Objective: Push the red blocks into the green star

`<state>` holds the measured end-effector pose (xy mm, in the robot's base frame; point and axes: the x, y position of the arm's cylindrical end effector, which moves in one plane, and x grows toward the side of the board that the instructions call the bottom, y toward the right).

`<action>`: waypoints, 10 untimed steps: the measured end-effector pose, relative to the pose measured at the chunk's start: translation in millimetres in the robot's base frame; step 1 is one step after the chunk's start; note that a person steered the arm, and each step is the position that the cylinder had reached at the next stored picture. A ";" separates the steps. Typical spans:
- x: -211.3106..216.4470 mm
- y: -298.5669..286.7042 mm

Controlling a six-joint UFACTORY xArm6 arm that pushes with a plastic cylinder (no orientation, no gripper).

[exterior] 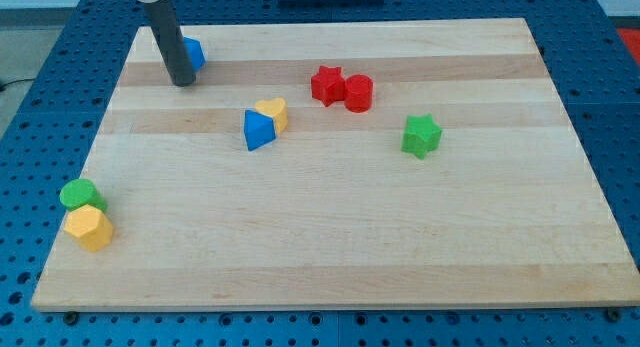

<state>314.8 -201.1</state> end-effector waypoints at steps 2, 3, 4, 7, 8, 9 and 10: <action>0.4 122.1; -2.0 136.3; -6.7 180.1; -8.9 193.7; 2.8 203.3; 20.0 214.6; 32.3 228.3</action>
